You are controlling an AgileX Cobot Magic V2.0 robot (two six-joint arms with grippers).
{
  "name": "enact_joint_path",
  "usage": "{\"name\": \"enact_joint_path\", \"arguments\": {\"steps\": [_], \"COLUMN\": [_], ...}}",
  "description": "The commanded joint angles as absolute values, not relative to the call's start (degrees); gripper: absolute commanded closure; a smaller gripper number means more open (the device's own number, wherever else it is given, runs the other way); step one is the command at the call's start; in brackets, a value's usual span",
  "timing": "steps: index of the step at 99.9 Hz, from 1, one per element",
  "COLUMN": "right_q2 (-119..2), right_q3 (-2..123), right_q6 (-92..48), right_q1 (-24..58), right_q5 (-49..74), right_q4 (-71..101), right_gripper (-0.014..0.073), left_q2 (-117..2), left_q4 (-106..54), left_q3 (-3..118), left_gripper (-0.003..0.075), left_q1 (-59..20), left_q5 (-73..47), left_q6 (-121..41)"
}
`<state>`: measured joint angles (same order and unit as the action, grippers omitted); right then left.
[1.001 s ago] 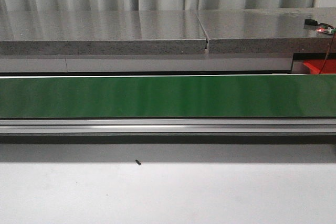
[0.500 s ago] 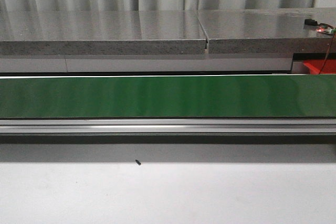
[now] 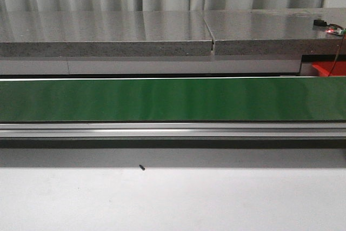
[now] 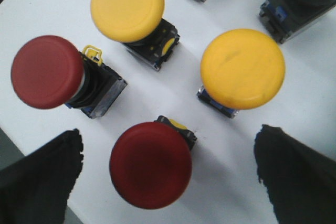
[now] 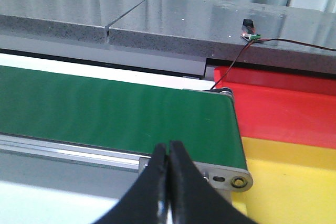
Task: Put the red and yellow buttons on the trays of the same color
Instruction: 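Lower the left gripper onto a red mushroom button and grasp it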
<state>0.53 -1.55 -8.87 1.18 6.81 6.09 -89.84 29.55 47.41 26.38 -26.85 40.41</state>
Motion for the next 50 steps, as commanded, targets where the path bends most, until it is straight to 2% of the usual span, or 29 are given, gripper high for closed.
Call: {"name": "enact_joint_path", "arguments": {"steps": [1,50], "right_q2": [1.4,1.4], "right_q3": [-0.6,-0.6], "right_q6": [-8.8,-8.8], "right_q1": [1.3,1.3], "right_q5": [2.1,2.1], "right_q4": [5.8,5.8], "right_gripper": [0.0661,0.0661], "left_q2": [-88.2,-91.5], "left_q4": [29.8,28.5], "left_q3": [49.0,49.0], "left_gripper": [0.008,0.008], "left_q1": [26.5,26.5], "left_q5": [-24.8,-24.5], "left_q6": [41.2,41.2]}}
